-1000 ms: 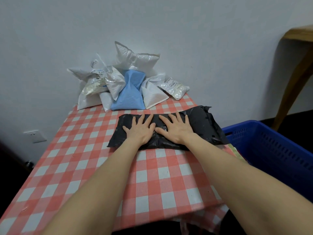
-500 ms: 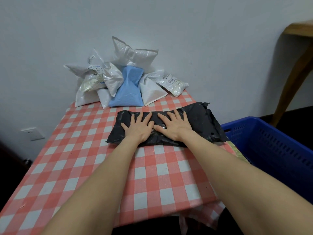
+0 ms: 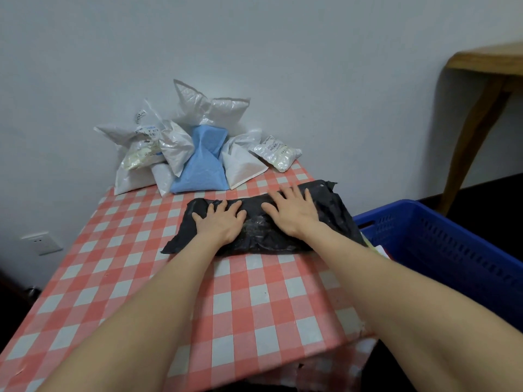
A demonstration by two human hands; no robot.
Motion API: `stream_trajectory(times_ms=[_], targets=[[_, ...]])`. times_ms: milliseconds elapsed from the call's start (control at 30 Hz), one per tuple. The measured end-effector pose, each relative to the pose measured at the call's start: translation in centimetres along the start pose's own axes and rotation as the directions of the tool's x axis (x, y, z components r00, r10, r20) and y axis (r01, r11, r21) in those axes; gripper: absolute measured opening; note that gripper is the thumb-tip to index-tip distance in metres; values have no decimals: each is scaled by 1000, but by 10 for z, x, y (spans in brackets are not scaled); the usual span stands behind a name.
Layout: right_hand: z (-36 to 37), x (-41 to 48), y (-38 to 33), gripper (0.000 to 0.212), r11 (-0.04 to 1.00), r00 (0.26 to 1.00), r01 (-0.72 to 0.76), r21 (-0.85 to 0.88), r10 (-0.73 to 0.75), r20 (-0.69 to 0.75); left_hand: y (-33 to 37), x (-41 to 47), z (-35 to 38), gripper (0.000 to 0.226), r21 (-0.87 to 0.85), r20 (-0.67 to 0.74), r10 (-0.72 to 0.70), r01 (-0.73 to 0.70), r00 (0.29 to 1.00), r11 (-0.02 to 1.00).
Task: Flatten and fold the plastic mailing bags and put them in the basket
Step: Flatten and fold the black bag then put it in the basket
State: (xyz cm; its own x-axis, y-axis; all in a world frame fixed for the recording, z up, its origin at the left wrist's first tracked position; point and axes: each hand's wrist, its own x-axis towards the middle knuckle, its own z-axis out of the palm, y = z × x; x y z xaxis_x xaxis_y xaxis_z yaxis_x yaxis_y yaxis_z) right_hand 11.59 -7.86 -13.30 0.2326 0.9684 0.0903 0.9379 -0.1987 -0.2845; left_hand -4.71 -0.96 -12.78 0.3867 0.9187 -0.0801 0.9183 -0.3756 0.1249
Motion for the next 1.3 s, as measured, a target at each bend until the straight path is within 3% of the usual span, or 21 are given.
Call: stream_trajectory(times_ms=[67,133,233,400,767,1033,1300], targets=[[-11,0,9,61,994,985,-94,-55,85,-147,10,2,-6,51,9,-152,43,-42,987,999],[-22,1,19,64,983,974,-143,-112,120,-191,26,2,-9,50,-2,-250,116,-120,961,993],[-27,2,31,72,979,990,-130,-157,119,-75,53,3,-4,50,34,-165,215,-212,963,977],[-9,-4,48,81,979,984,-148,-139,160,79,66,7,10,52,125,-28,229,-224,973,966],[2,-3,55,85,981,983,-166,-101,174,67,67,5,21,54,180,-60,223,-209,973,961],[2,-1,54,69,978,978,-184,-100,192,79,67,6,22,53,166,-50,220,-209,974,964],[3,-3,53,68,976,978,-194,-101,201,60,67,5,26,54,161,-61,221,-209,973,965]])
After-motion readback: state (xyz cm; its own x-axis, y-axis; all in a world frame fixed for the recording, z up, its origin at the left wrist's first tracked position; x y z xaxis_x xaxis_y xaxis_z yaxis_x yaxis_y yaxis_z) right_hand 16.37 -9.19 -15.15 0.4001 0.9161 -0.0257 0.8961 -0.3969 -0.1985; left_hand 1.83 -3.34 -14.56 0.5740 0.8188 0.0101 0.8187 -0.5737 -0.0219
